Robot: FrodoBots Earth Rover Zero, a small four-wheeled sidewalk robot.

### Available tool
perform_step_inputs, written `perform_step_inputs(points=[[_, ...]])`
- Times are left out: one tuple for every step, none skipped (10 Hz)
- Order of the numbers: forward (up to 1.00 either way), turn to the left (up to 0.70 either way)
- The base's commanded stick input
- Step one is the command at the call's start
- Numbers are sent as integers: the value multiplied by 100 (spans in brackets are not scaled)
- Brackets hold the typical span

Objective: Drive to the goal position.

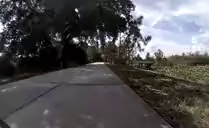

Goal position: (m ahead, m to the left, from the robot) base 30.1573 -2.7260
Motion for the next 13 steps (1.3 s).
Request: perform_step_inputs(points=[[85,0],[85,0],[85,0],[85,0],[85,0],[85,0],[85,0],[85,0],[85,0],[85,0],[85,0],[85,0],[85,0]])
